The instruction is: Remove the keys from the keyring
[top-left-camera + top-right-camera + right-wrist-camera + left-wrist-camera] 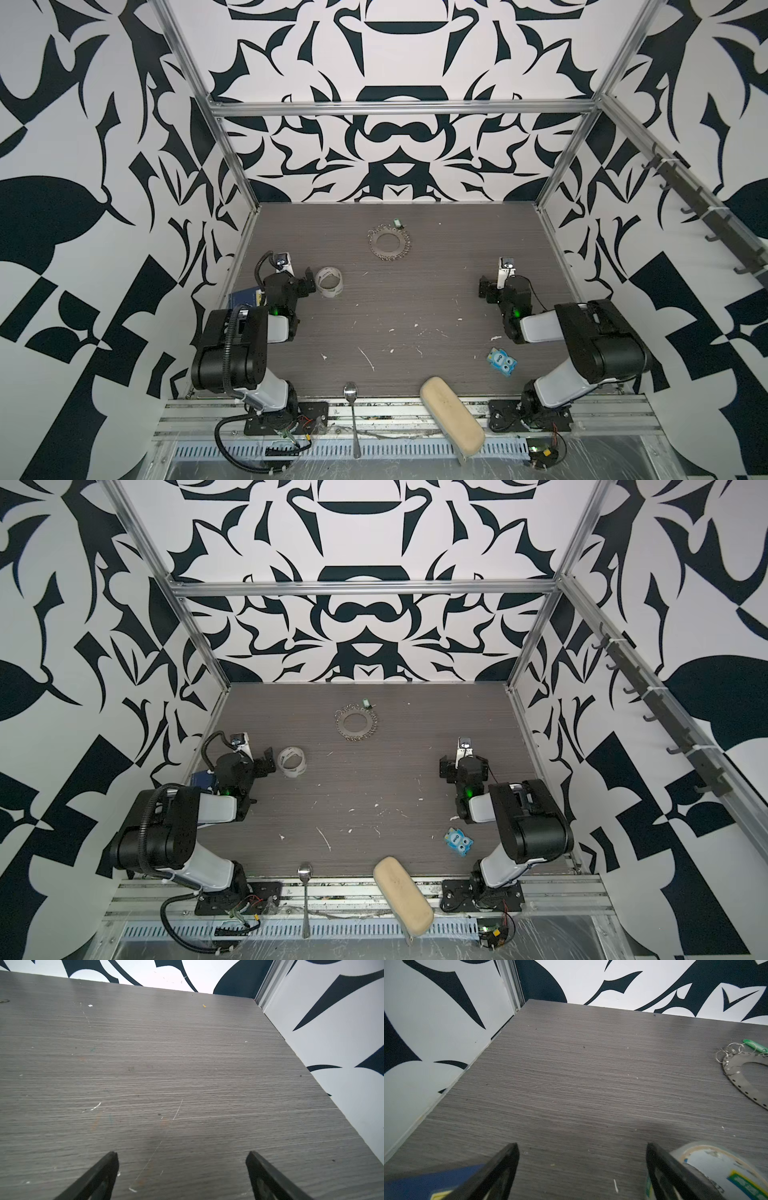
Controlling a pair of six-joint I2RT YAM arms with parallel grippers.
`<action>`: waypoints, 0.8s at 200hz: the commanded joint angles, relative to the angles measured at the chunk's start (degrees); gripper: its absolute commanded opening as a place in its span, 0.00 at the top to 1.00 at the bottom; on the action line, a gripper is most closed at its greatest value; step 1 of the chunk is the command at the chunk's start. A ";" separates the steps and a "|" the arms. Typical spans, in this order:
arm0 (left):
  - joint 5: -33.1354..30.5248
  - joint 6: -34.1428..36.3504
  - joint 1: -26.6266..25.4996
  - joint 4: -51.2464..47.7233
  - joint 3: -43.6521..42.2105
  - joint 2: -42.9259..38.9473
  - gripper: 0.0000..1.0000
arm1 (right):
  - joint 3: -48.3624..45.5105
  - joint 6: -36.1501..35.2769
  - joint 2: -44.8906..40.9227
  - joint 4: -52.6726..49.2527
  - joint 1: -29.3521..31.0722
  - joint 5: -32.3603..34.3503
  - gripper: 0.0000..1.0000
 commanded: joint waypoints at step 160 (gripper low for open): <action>2.10 -1.47 1.45 0.68 0.65 0.12 0.00 | 1.11 -0.65 -1.68 1.06 0.09 -0.38 0.00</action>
